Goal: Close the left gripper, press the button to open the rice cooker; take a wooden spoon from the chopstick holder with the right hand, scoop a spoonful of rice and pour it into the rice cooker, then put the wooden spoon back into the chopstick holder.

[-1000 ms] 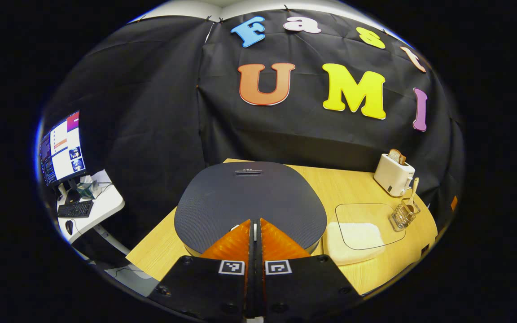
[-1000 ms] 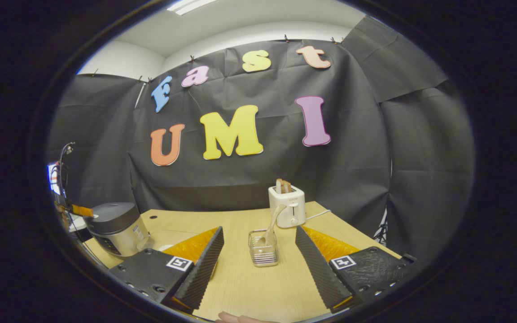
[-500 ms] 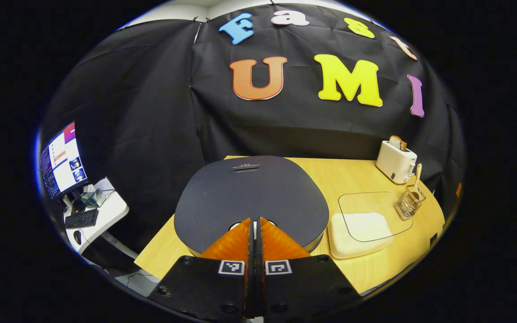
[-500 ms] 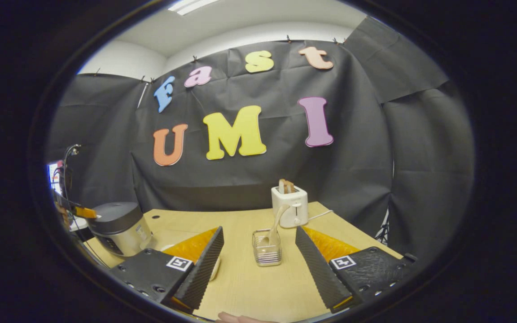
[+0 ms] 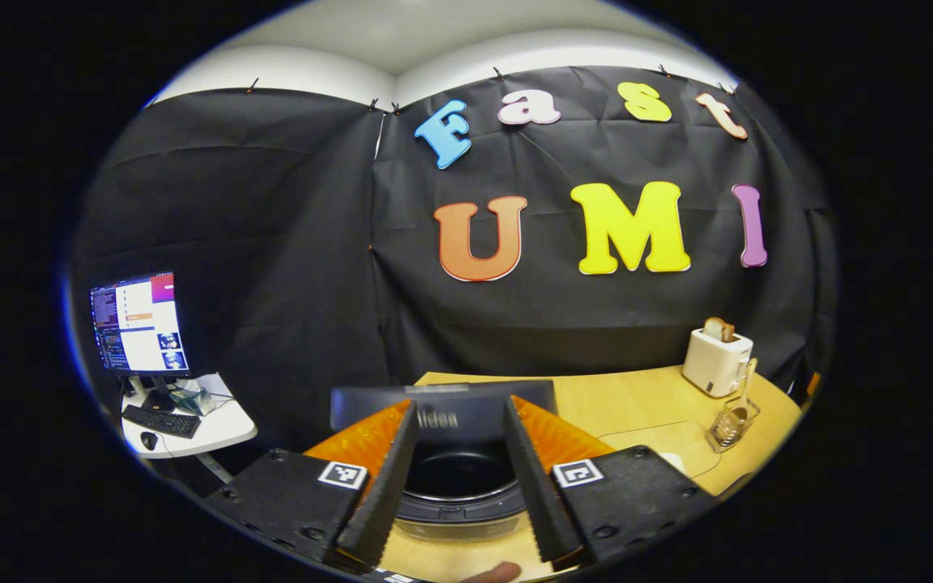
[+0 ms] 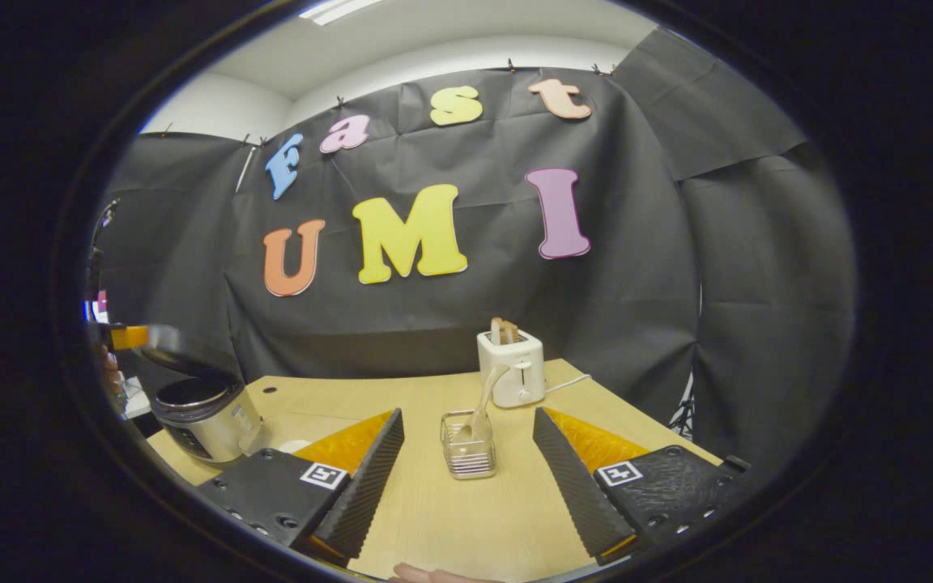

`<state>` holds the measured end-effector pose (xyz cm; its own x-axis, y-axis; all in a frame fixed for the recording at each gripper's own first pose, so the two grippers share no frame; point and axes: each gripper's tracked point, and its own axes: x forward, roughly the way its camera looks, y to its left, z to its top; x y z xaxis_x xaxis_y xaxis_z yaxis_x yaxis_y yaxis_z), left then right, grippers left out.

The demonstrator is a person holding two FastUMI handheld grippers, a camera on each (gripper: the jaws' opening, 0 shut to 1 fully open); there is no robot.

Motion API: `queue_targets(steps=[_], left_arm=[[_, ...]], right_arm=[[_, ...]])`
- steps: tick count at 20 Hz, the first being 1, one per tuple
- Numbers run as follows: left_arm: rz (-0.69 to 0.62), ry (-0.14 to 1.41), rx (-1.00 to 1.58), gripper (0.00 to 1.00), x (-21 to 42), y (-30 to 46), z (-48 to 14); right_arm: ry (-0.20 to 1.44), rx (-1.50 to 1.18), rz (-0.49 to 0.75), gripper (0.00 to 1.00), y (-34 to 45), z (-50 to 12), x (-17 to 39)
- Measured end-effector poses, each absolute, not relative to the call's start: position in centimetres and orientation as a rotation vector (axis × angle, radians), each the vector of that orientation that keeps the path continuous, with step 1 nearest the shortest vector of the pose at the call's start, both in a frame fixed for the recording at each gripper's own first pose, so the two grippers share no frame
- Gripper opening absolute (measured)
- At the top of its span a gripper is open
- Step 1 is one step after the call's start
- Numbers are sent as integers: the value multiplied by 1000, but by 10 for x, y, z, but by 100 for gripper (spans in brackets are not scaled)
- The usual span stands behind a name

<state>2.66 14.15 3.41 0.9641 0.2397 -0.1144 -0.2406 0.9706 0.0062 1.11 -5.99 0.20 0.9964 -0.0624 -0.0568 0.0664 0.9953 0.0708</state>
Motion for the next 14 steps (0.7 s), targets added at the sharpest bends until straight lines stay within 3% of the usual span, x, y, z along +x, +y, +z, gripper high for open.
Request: queue_targets(steps=[3, 8, 10, 14], left_arm=[[204, 90, -14, 100, 13, 125, 33], [193, 77, -12, 100, -1, 110, 8], [184, 71, -12, 100, -3, 103, 1], [139, 69, -27, 100, -2, 92, -4]], right_arm=[[67, 72, -73, 96, -64, -3, 18], [98, 74, -105, 96, -84, -20, 50], [127, 73, -98, 92, -89, -29, 70], [173, 96, -111, 96, -105, -40, 119]])
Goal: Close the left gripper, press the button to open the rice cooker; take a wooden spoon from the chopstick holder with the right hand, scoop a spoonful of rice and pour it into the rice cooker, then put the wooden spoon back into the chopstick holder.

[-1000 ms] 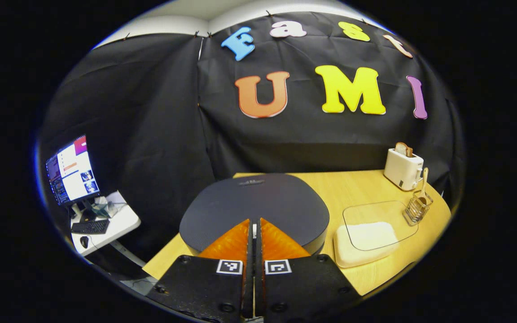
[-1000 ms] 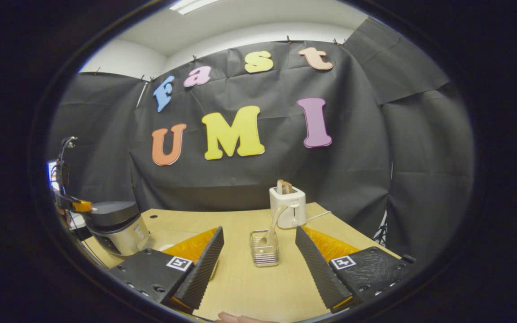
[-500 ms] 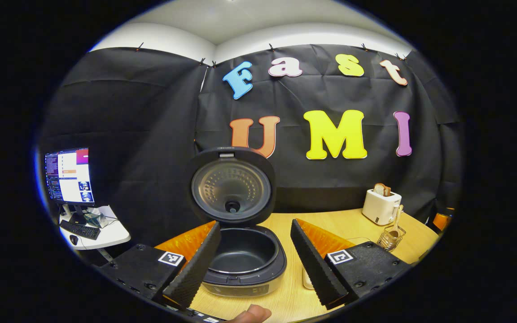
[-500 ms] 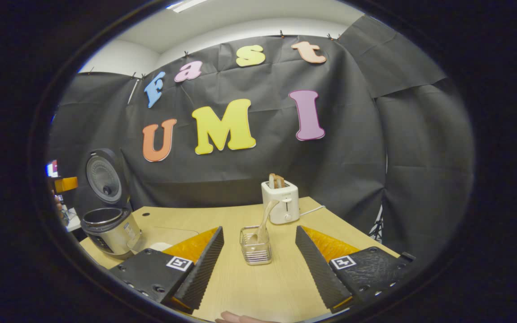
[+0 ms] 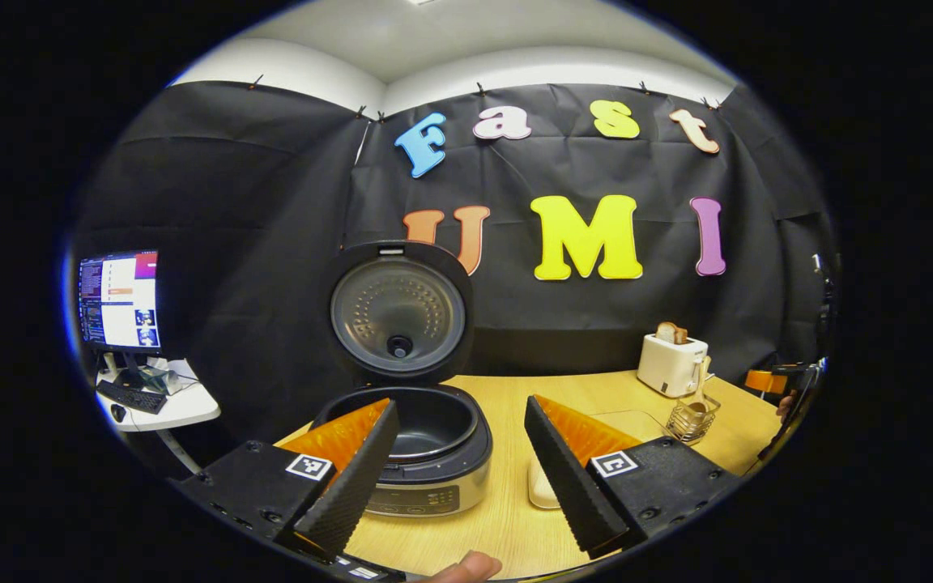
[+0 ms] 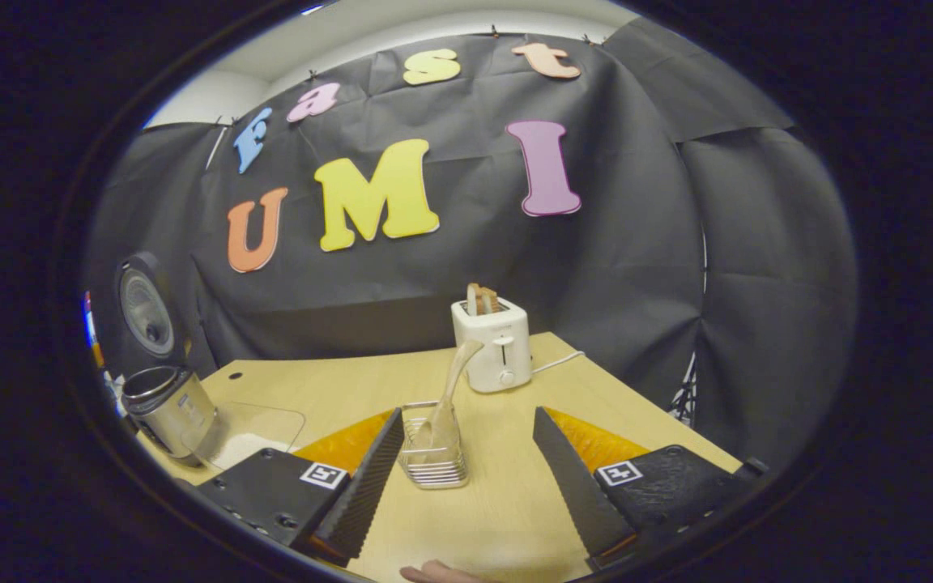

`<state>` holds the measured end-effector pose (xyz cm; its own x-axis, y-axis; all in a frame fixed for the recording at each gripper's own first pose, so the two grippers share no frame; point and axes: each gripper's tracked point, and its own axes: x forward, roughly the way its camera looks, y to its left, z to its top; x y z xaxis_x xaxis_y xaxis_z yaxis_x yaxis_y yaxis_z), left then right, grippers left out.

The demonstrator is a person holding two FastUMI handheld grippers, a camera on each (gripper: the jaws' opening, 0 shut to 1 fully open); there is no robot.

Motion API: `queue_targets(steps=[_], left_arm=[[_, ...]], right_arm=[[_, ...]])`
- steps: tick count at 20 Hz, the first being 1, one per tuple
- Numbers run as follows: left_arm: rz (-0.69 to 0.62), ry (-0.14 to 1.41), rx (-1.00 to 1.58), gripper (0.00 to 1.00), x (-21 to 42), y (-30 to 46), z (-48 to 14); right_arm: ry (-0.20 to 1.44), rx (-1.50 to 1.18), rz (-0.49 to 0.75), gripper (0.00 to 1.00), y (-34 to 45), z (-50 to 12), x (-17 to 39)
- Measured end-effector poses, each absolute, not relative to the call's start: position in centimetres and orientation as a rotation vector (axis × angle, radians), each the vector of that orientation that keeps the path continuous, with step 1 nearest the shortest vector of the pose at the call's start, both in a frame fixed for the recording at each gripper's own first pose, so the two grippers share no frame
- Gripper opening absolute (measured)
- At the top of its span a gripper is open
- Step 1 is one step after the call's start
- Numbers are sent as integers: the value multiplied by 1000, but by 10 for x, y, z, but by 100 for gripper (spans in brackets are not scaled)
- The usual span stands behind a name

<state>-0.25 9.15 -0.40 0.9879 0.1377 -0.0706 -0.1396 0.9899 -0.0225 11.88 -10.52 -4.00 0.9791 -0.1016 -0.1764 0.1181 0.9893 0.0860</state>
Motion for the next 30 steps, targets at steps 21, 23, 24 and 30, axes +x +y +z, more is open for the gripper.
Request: queue_targets(steps=[21, 23, 24, 30], left_arm=[[152, 42, -16, 100, -4, 108, -2], [152, 41, -24, 100, -4, 110, -1], [153, 40, -22, 100, -4, 110, 0], [148, 26, -18, 100, -8, 109, 5]], right_arm=[[481, 206, -79, 40, -94, -83, 319], [532, 225, -51, 27, -88, -92, 318], [531, 237, -41, 17, -84, -90, 319], [475, 174, -14, 13, -73, -64, 291]])
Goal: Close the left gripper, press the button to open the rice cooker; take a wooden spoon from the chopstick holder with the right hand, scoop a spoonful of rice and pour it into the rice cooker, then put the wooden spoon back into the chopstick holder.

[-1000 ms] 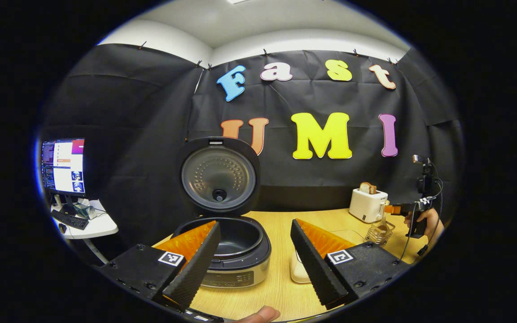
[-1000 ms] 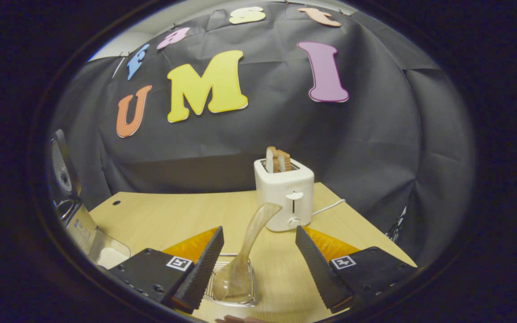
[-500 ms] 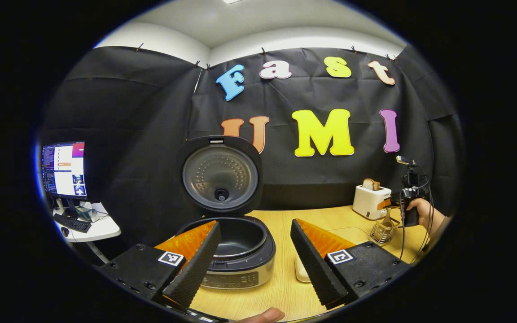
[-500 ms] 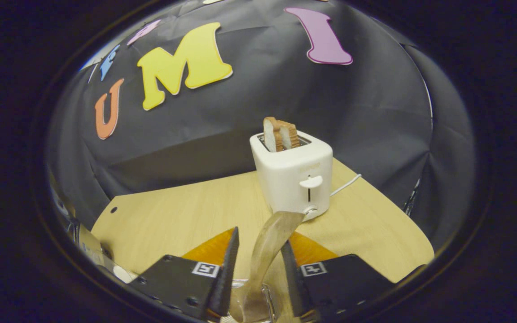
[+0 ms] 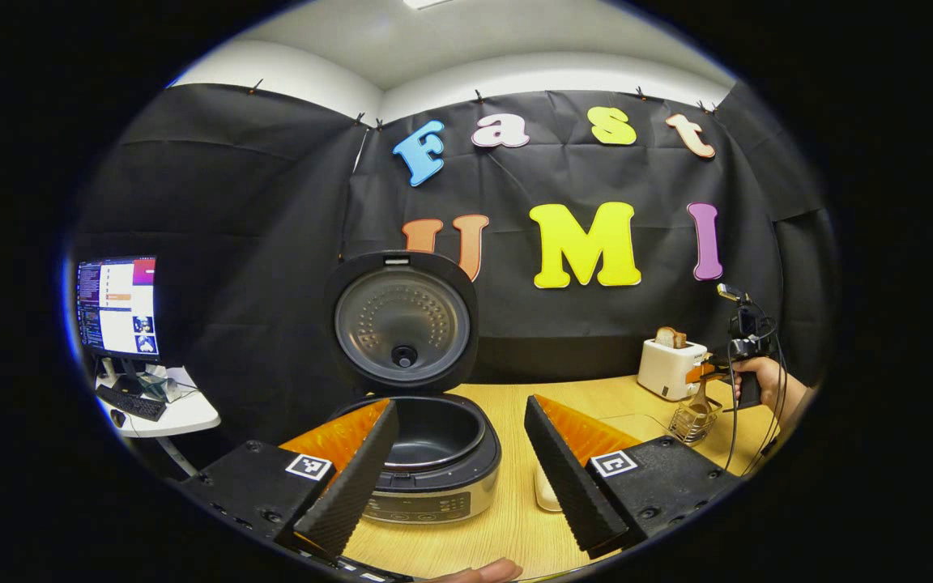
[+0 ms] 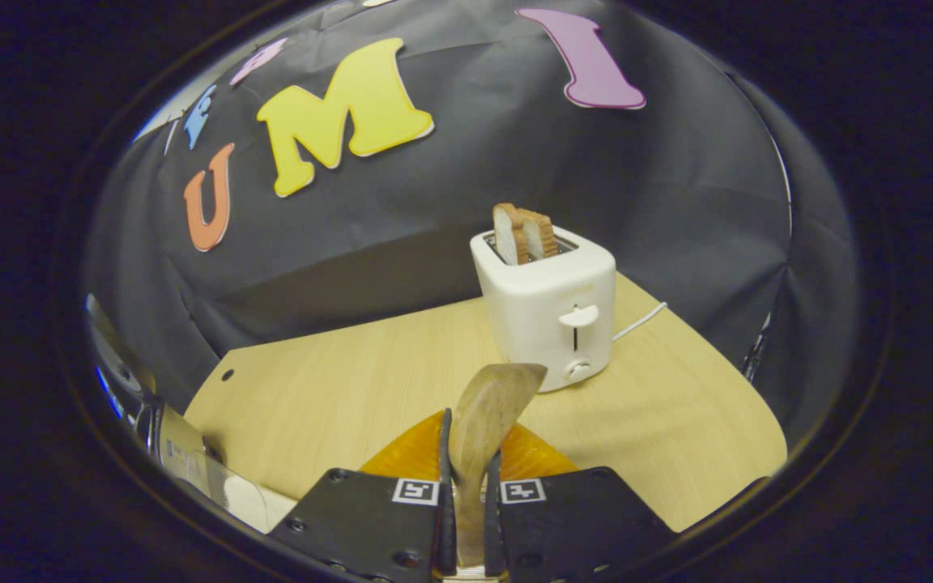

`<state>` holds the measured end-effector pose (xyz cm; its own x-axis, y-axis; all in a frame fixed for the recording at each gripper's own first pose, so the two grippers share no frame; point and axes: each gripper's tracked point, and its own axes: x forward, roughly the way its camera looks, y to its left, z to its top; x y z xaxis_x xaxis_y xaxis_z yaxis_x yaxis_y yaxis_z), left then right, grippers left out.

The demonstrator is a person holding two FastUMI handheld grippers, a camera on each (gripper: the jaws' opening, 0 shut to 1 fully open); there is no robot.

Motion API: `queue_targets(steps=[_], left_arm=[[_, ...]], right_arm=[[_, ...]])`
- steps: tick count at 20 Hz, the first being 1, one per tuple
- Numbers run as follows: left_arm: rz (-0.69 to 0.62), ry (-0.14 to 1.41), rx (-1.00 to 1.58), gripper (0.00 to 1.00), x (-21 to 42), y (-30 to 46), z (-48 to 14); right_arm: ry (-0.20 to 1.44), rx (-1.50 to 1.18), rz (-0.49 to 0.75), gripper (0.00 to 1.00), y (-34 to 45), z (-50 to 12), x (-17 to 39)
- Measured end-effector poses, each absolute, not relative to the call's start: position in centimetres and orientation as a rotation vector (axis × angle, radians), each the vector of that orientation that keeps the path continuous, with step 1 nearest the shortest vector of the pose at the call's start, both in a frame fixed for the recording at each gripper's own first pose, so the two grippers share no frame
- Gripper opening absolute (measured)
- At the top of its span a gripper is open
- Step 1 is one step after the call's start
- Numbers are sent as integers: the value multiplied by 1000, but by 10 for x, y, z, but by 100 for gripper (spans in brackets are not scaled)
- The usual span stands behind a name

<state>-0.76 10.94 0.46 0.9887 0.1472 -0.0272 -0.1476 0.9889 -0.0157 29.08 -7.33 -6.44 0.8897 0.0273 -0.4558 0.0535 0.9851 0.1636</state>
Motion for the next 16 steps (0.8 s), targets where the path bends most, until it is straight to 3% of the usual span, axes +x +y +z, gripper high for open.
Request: queue_targets(steps=[10, 11, 16], left_arm=[[135, 0, -22, 100, -14, 110, 13], [133, -1, -23, 100, -15, 110, 14], [119, -5, -24, 100, -18, 108, 16]], right_arm=[[291, -12, -39, 10, -37, 27, 233], [277, -27, -29, 14, -27, 37, 227], [246, -92, 75, 12, 46, 60, 195]])
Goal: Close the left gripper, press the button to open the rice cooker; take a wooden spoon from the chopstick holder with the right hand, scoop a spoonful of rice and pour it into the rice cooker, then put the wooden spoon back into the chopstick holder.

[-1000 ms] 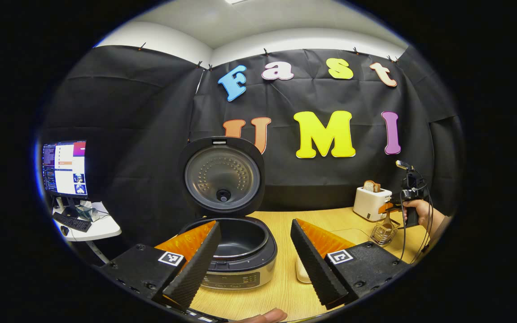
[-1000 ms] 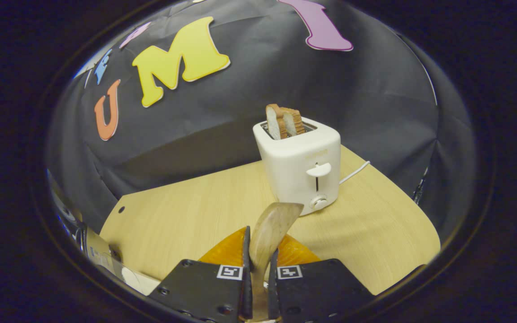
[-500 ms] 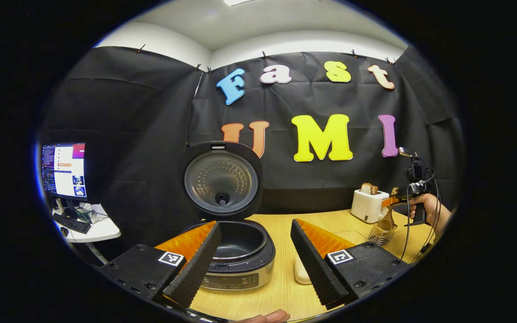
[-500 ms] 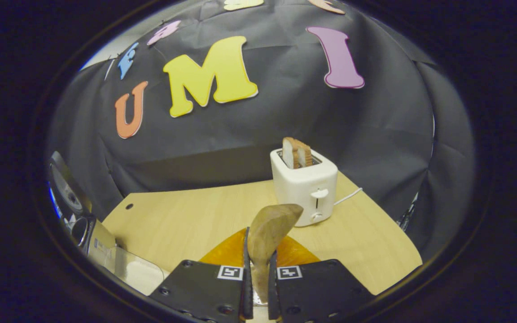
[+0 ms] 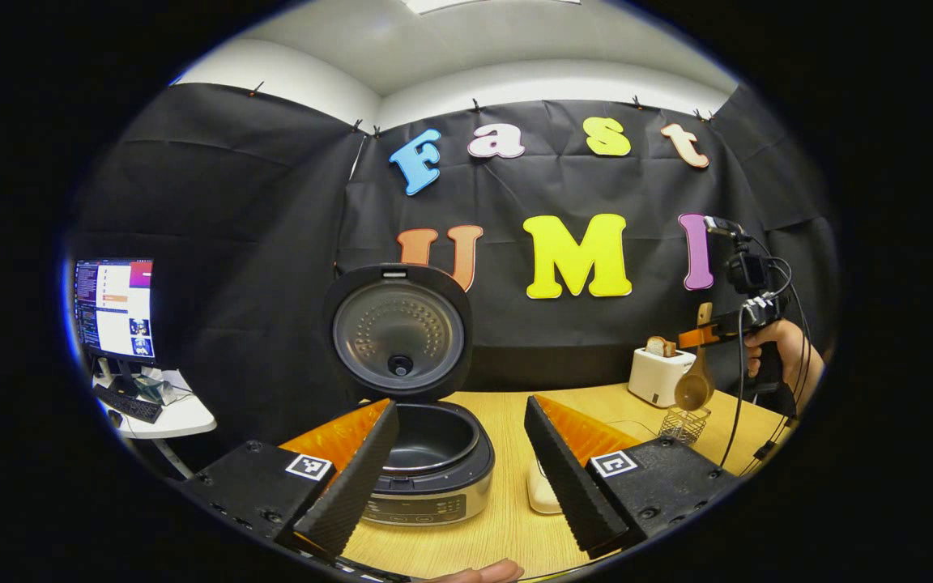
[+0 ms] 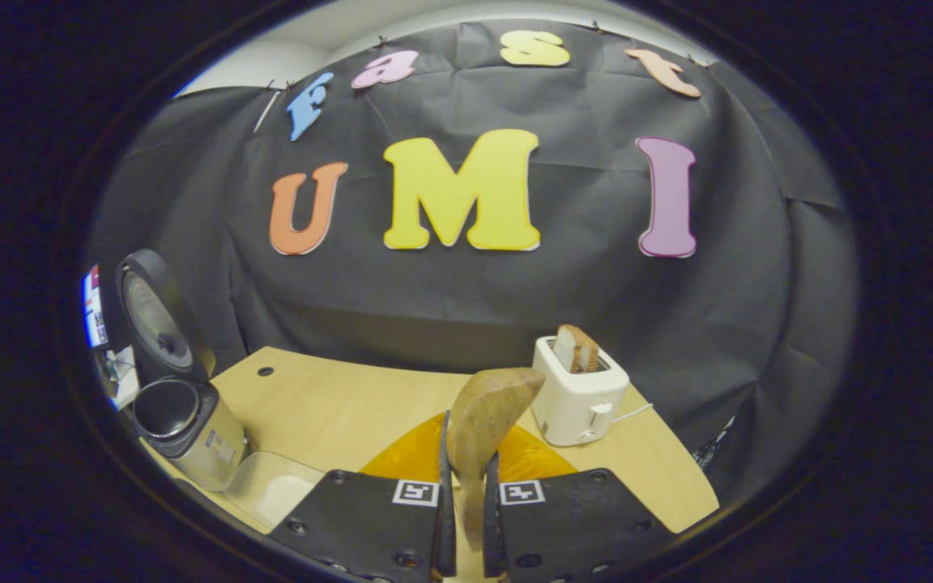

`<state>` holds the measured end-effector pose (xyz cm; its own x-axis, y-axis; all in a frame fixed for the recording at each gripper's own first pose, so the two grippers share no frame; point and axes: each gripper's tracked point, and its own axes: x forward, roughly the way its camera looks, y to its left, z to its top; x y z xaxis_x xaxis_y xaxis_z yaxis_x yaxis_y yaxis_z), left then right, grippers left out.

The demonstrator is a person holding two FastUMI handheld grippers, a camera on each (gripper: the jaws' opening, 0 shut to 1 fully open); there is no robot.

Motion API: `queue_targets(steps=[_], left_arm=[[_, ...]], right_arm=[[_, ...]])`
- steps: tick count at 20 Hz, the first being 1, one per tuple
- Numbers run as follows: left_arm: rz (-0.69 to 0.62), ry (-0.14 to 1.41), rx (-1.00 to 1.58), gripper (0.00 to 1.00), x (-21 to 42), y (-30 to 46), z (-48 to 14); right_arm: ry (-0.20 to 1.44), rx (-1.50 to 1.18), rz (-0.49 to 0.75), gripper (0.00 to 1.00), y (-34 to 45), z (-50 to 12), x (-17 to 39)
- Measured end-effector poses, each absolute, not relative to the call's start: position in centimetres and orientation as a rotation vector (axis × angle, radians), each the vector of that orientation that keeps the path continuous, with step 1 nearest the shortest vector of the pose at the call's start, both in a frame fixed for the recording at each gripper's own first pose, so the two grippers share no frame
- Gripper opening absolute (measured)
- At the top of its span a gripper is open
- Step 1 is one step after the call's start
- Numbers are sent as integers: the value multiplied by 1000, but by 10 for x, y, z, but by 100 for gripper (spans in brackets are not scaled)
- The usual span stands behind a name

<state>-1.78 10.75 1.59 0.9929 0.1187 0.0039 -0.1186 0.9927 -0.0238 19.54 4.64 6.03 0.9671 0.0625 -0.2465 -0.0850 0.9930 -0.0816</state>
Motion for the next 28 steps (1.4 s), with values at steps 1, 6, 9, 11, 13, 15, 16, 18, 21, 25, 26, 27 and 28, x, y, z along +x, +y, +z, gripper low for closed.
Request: queue_targets(steps=[1, 6, 9, 11, 13, 15, 16, 18, 21, 25, 26, 27, 28], left_arm=[[118, -4, -20, 100, -17, 107, 16], [137, 0, 6, 100, -18, 112, 14], [138, -12, -8, 100, -22, 114, 18], [144, -19, -22, 100, -24, 121, 20], [147, -26, -36, 100, -26, 126, 21], [142, -34, -42, 100, -26, 128, 23], [138, -37, -41, 100, -25, 127, 24], [141, -34, -41, 100, -25, 131, 22], [143, -33, -42, 100, -26, 129, 22], [132, -41, -34, 100, -26, 125, 24], [130, -43, -33, 100, -26, 125, 25], [125, -43, -33, 100, -27, 125, 25], [123, -42, -33, 100, -26, 125, 25]], right_arm=[[246, -104, 101, 12, 65, 60, 190], [261, -127, 221, 12, 150, 35, 163], [274, -115, 199, 12, 173, 8, 164], [283, -113, 142, 13, 174, -12, 172], [297, -115, 93, 13, 174, -31, 177], [314, -114, 62, 11, 172, -46, 183], [314, -123, 40, 13, 168, -50, 186], [294, -161, -15, 13, 159, -54, 190], [262, -171, -101, 12, 153, -63, 188], [261, -111, -108, 12, 173, -71, 178], [274, -89, -95, 12, 179, -74, 175], [283, -79, -93, 11, 182, -75, 172], [284, -76, -96, 11, 183, -75, 171]])
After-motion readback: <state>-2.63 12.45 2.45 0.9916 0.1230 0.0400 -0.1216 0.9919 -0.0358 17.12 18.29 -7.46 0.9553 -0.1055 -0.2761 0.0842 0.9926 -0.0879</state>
